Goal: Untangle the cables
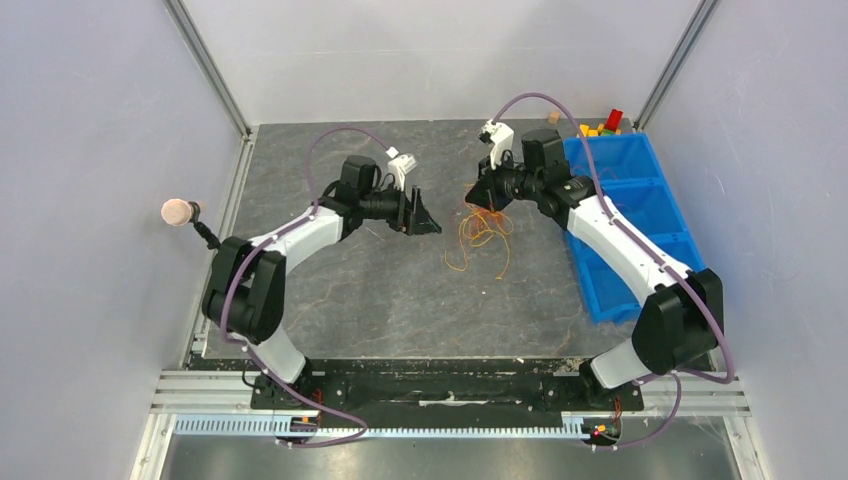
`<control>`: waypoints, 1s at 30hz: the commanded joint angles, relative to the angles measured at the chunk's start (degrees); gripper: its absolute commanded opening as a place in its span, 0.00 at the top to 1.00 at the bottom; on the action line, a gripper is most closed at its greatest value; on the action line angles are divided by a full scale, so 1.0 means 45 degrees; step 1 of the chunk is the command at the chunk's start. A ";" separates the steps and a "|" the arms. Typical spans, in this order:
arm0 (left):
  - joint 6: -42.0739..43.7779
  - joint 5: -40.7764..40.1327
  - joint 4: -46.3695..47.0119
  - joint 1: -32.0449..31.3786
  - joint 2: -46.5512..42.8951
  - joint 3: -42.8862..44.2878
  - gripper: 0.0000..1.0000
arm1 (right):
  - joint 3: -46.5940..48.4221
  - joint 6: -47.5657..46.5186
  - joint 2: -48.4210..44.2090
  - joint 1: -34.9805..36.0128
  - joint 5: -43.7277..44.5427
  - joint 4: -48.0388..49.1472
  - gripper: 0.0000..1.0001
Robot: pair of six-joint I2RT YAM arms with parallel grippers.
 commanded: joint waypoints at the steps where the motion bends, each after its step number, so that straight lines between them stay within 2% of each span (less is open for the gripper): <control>1: 0.0268 0.0354 0.2701 -0.0743 0.0638 -0.0126 0.24 | -0.0469 -0.0148 -0.1026 -0.0024 -0.0083 0.0297 1.00; 7: -0.1848 -0.0738 0.6450 -0.1713 0.2849 0.0277 0.22 | -0.0651 -0.0128 -0.1185 -0.0024 -0.0220 0.0177 1.00; 10: -0.2155 -0.1342 0.6863 -0.2167 0.4223 0.1281 0.22 | -0.0718 -0.0127 -0.1405 -0.0025 -0.0617 -0.0176 1.00; 11: -0.2183 -0.1337 0.6856 -0.2307 0.4658 0.1617 0.24 | -0.0742 -0.0124 -0.1483 -0.0032 -0.0819 -0.0423 1.00; 12: -0.2274 -0.1181 0.6850 -0.2364 0.5029 0.1930 0.37 | -0.0844 -0.0151 -0.1580 -0.0040 -0.1082 -0.0684 1.00; 13: -0.2400 -0.0825 0.6731 -0.2351 0.5206 0.2105 0.54 | -0.0952 -0.0201 -0.1669 -0.0025 -0.1446 -0.1082 1.00; 14: -0.2321 -0.0552 0.6321 -0.2251 0.5099 0.2117 0.73 | -0.0970 -0.0294 -0.1707 -0.0051 -0.1456 -0.1616 0.92; 15: -0.1949 -0.0168 0.6154 -0.2052 0.4828 0.1700 0.84 | -0.0869 -0.0475 -0.1664 -0.0180 -0.1298 -0.2393 0.76; 16: -0.1324 0.0049 0.5877 -0.1869 0.4070 0.1077 0.93 | -0.0708 -0.0648 -0.1576 -0.0480 -0.1325 -0.2986 0.65; 18: 0.1136 -0.0043 0.4098 -0.1523 0.2580 -0.0270 0.98 | -0.0554 -0.1207 -0.1478 -0.1484 -0.1698 -0.3554 0.36; 20: 0.4184 0.0163 0.1543 -0.1432 0.1621 -0.0976 0.98 | -0.0390 -0.1487 -0.1359 -0.2209 -0.1460 -0.3348 0.16; 21: 0.5216 0.0228 0.0205 -0.1430 0.1299 -0.1199 0.98 | -0.0398 -0.1602 -0.1227 -0.2372 -0.1415 -0.3084 0.12; 22: 0.6194 0.0190 -0.0782 -0.1440 0.1133 -0.1362 0.98 | -0.0436 -0.1712 -0.0978 -0.2401 -0.1019 -0.2742 0.12; 24: 0.6997 0.0039 -0.1649 -0.1431 0.0928 -0.1534 0.98 | -0.0763 -0.1796 -0.0340 -0.2308 -0.0228 -0.2072 0.19; 27: 0.6872 -0.0094 -0.1770 -0.1442 0.0906 -0.1500 0.98 | -0.0721 -0.2187 0.1214 -0.1659 0.0855 -0.1791 0.27; 30: 0.6729 -0.0261 -0.2107 -0.1446 0.1011 -0.1192 0.98 | -0.0857 -0.2860 0.2311 -0.0716 0.1439 -0.1452 0.31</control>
